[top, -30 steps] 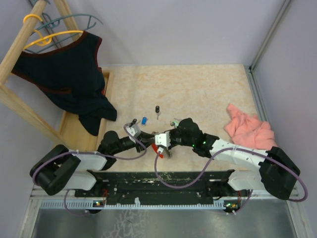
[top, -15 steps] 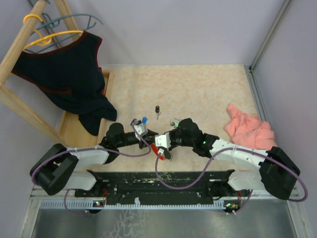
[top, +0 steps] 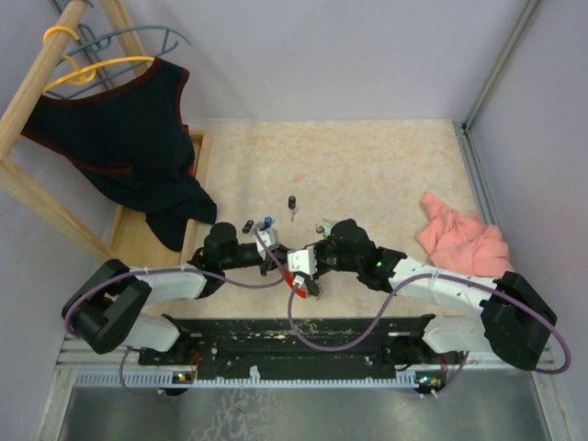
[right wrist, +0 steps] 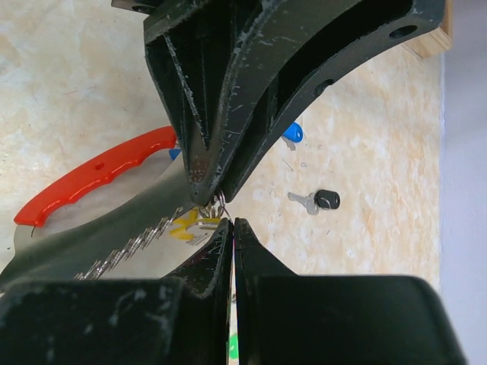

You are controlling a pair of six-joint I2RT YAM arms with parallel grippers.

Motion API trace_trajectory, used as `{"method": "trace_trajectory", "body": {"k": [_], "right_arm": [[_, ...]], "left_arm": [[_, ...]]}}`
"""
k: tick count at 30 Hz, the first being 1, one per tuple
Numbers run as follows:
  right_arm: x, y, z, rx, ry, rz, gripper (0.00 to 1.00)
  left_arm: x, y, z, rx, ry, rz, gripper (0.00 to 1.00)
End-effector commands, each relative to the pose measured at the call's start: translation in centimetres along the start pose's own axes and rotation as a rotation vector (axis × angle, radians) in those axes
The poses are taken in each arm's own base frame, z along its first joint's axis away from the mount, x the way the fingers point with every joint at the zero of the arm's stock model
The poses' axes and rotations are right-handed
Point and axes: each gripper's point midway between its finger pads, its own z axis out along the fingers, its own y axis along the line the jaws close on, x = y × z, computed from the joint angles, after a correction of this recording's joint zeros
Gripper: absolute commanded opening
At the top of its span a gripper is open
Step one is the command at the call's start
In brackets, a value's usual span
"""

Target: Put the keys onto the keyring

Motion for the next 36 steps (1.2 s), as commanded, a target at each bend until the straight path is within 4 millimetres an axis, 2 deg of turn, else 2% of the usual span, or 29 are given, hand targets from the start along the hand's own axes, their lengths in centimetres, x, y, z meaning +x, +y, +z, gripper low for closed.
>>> {"method": "trace_trajectory", "body": {"k": [1,4,5,10,18,23,28,36], "right_arm": [[-3.8,-3.8,-0.7,0.094,-0.101,-0.042,0.00],[-3.7,-3.6,-0.8,0.092,-0.102,-0.035,0.00],[-3.7,-3.6,-0.8,0.095,-0.101,-0.033,0.00],[-3.3,-3.2,-1.2,0.098,-0.090,-0.024,0.00],[0.0,-0.8,-0.6,0.067,0.008,0.026,0.00],[0.9,-0.2,-0.4,0.061,0.033,0.036,0.00],[1.0,0.1,0.2,0.045,0.031,0.041,0.00],[0.0,-0.1,1.3,0.038,-0.029,0.039,0.00]], "left_arm": [[-0.2,0.4,0.4,0.015,0.008,0.001,0.15],[-0.2,0.6,0.5,0.007,0.009,-0.004,0.02],[-0.1,0.6,0.5,0.003,0.011,-0.007,0.01],[-0.3,1.4,0.3,-0.056,0.009,-0.023,0.01],[-2.4,2.1,-0.5,-0.128,-0.053,-0.048,0.01],[-3.0,2.2,-0.8,-0.143,-0.075,-0.052,0.01],[-3.8,2.1,-1.0,-0.145,-0.099,-0.044,0.01],[-4.5,1.6,-0.7,-0.109,-0.136,-0.052,0.01]]}}
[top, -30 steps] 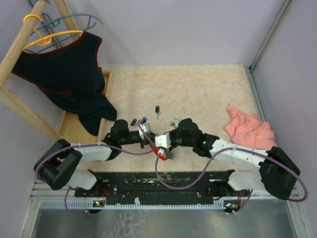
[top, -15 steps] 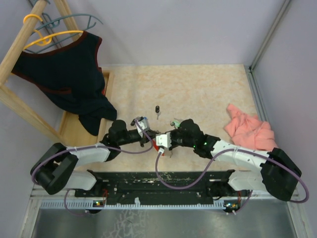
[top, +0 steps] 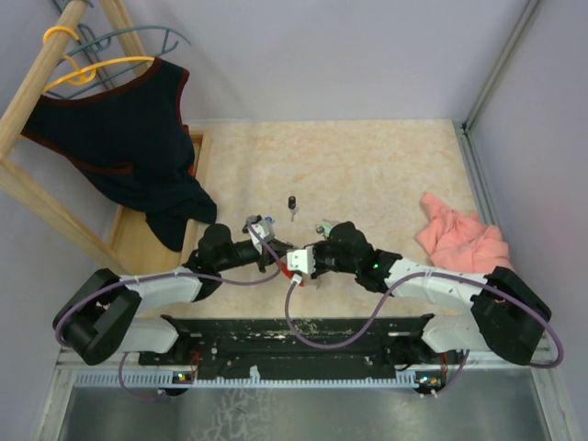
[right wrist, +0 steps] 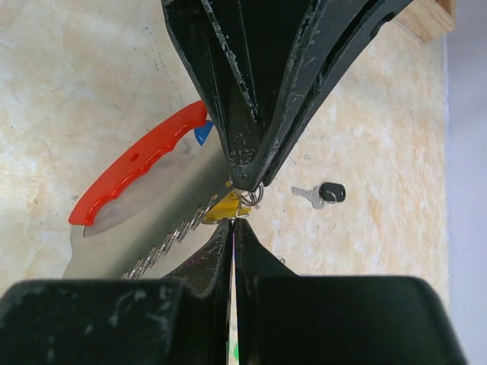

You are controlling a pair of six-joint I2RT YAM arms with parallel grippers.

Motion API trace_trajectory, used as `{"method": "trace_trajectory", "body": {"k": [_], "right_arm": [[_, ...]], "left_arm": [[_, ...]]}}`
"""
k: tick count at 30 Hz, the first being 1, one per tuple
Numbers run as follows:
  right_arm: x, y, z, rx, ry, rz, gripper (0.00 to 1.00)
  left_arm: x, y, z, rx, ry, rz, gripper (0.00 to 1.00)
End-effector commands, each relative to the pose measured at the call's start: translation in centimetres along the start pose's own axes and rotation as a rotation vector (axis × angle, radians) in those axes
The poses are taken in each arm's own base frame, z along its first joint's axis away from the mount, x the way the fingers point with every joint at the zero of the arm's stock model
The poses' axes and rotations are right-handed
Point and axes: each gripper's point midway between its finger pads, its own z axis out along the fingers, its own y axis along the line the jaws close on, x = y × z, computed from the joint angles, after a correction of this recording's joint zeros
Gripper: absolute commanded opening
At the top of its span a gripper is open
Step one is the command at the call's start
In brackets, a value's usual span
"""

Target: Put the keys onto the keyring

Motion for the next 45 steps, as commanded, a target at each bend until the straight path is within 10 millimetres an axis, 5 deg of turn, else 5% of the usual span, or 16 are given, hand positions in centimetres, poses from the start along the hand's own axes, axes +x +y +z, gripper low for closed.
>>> {"method": "trace_trajectory", "body": {"k": [1,11,18,26,34,45], "right_arm": [[-1.4,-0.5,0.7,0.010,-0.060,0.011,0.00],[-1.9,-1.4,1.6,0.032,-0.086,0.001,0.00],[-2.1,-2.8,0.2,0.082,-0.058,-0.020,0.00],[-3.5,-3.1,-0.1,0.052,-0.091,-0.017,0.00],[-3.9,-4.5,0.3,0.083,-0.067,0.080,0.00],[-0.8,-4.5,2.5,0.163,0.056,0.389,0.00]], "left_arm": [[-2.8,-0.1,0.2,0.019,-0.107,0.031,0.01],[-3.3,-0.5,0.2,0.039,-0.146,0.018,0.01],[-1.4,0.4,-0.5,-0.041,-0.099,0.001,0.01],[-0.9,0.9,-1.3,-0.092,-0.090,-0.011,0.33],[-0.1,0.5,-1.9,-0.113,-0.053,-0.111,0.47],[1.6,1.0,-2.9,-0.237,-0.013,-0.438,0.57]]}}
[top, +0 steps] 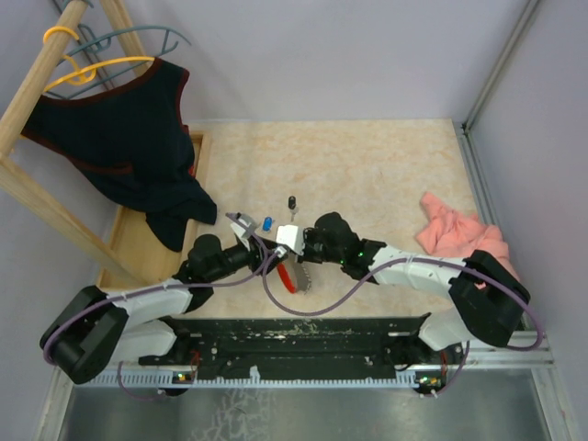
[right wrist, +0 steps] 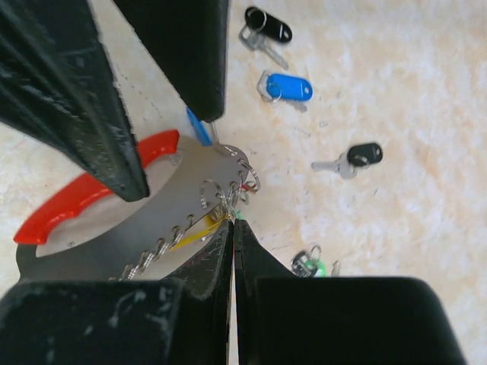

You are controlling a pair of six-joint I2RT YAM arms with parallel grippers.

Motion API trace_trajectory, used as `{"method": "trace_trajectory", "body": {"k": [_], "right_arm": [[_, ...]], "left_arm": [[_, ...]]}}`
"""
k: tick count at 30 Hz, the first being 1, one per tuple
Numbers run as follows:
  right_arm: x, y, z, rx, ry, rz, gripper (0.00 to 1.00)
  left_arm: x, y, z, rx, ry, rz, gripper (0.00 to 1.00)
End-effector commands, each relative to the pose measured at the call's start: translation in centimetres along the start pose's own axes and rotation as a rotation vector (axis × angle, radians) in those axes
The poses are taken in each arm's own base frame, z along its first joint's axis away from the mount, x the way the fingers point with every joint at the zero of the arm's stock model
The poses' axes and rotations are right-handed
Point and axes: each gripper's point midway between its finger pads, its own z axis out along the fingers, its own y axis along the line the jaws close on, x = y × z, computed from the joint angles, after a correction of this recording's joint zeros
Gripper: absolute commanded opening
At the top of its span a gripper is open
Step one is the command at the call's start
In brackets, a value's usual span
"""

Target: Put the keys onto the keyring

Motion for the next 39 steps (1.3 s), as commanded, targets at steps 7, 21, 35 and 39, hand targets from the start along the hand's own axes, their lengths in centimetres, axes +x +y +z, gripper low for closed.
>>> {"method": "trace_trajectory", "body": {"k": [7,21,35,39], "right_arm": [[-1.8,-2.7,0.2,0.137,-0.008,0.245,0.00],[-3.6,-3.1,-0.7,0.178,-0.126,0.295,0.00],[-3.9,-2.6,-0.6,0.163,-0.146,0.298,0.00],[-4.1,-2.3,-0.7,0.149,-0.151,0.298,0.00]], "left_arm": [[1.9,-1.0,-0.1,-0.026,0.076,-0.387,0.62],[2.7,-2.4,0.7,0.031,0.061,-0.722,0.69],[4.3,-2.1,2.2,0.073,0.036,-0.850,0.80],[4.7,-1.7,2.6,0.058,0.048,-0.835,0.76]]}}
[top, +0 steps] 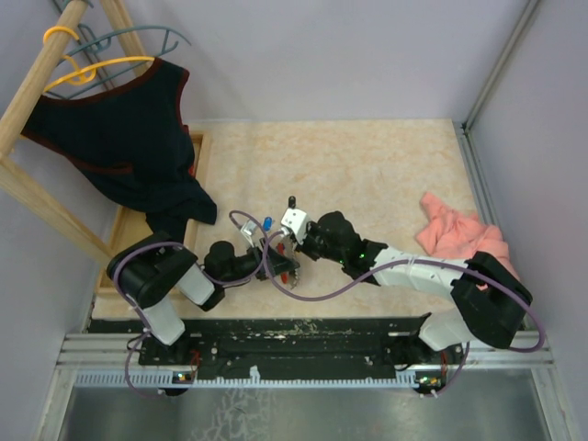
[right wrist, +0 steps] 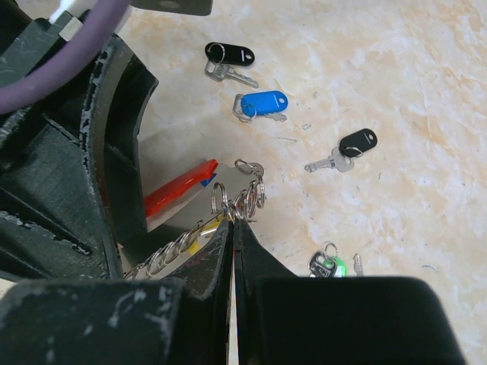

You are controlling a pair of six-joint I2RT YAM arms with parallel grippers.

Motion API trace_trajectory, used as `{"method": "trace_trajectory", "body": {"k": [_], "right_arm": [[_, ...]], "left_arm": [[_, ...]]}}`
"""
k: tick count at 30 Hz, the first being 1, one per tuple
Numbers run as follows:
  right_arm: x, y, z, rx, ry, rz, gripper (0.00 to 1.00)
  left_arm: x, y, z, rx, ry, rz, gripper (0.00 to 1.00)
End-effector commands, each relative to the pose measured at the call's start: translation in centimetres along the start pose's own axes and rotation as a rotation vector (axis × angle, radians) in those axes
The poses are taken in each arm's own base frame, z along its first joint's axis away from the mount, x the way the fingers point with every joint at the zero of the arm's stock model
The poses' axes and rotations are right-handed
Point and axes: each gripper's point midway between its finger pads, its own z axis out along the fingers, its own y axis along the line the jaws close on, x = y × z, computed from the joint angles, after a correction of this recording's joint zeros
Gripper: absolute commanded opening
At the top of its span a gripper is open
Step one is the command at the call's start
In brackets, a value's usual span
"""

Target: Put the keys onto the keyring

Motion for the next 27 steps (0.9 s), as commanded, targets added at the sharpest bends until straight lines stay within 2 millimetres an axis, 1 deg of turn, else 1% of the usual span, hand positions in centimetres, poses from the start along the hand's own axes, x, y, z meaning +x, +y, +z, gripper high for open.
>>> {"method": "trace_trajectory", "body": {"k": [1,3,7,10,14,16,19,27], "right_arm": [[-3.7,0.0,-0.5,-0.004,-0.122,0.006,0.00],[-3.7,0.2,-0.5,-0.012,-0.123,0.006,0.00],[-3.5,0.5,-0.5,-0.023,-0.116,0.004,0.00],[-2.9,0.1,-0.5,-0.002,-0.097,-0.004,0.00],[-2.2,-0.4,-0.7,0.032,-0.073,-0.007,0.00],[-1.9,-0.5,-0.7,0.041,-0.064,-0.008,0.00],[-1.6,-0.5,-0.6,0.048,-0.059,-0.008,0.00],[-0.8,-1.6,-1.3,0.111,-0.039,-0.013,0.00]], "left_arm": [[-1.1,-0.9,0.6,0.044,-0.035,0.038,0.75],[-1.3,-0.8,0.9,0.037,-0.034,0.047,0.72],[-1.5,-0.6,1.1,0.023,-0.033,0.071,0.64],[-1.4,-0.5,1.1,0.010,-0.021,0.087,0.54],[-1.2,-0.1,0.7,-0.015,-0.014,0.105,0.33],[-1.0,0.0,0.4,-0.024,-0.008,0.112,0.27],[-0.8,-0.1,0.2,-0.022,0.002,0.121,0.19],[-0.6,-0.6,-0.1,-0.012,0.027,0.157,0.04]]}}
